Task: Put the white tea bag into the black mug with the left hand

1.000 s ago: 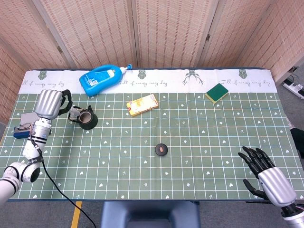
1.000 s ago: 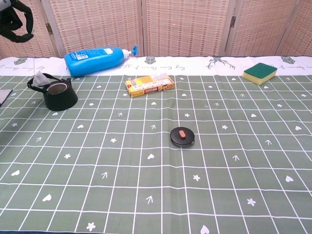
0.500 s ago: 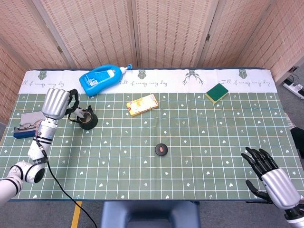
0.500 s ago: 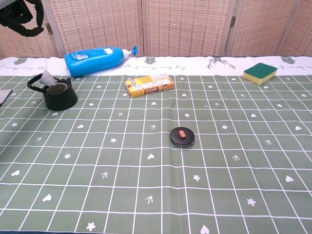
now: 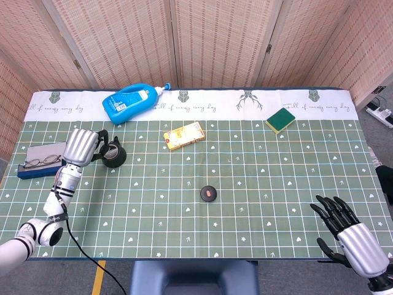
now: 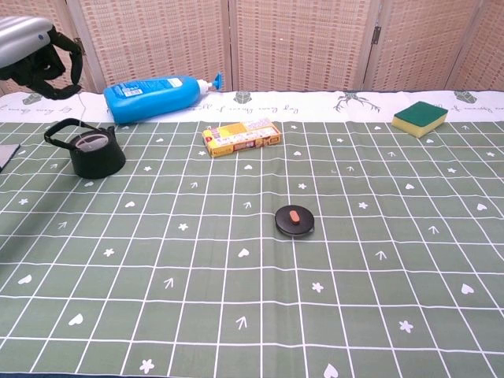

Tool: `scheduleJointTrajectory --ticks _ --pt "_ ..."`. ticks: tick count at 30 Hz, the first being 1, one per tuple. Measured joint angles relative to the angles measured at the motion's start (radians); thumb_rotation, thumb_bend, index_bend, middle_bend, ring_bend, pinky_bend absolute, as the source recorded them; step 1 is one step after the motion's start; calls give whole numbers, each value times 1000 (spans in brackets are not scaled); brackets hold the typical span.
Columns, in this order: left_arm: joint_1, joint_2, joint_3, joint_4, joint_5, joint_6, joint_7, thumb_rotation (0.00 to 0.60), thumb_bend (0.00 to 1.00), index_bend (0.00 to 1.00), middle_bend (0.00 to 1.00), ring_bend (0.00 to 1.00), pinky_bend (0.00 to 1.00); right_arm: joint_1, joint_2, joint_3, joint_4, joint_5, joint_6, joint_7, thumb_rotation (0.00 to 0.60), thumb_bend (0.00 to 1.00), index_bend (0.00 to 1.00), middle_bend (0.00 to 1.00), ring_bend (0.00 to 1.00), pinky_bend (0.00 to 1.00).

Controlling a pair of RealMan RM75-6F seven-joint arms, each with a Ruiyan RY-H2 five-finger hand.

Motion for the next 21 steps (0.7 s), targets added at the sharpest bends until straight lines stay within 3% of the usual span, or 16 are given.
scheduleJointTrajectory --ticks 13,21 --pt "135 -107 128 40 102 146 -84 600 494 650 1000 1000 1000 -13 -8 -11 19 -41 32 -11 600 423 0 0 0 0" --pt "183 -158 158 96 128 178 -108 600 509 650 1000 1000 1000 -21 -16 -19 30 -69 47 -26 600 423 0 0 0 0"
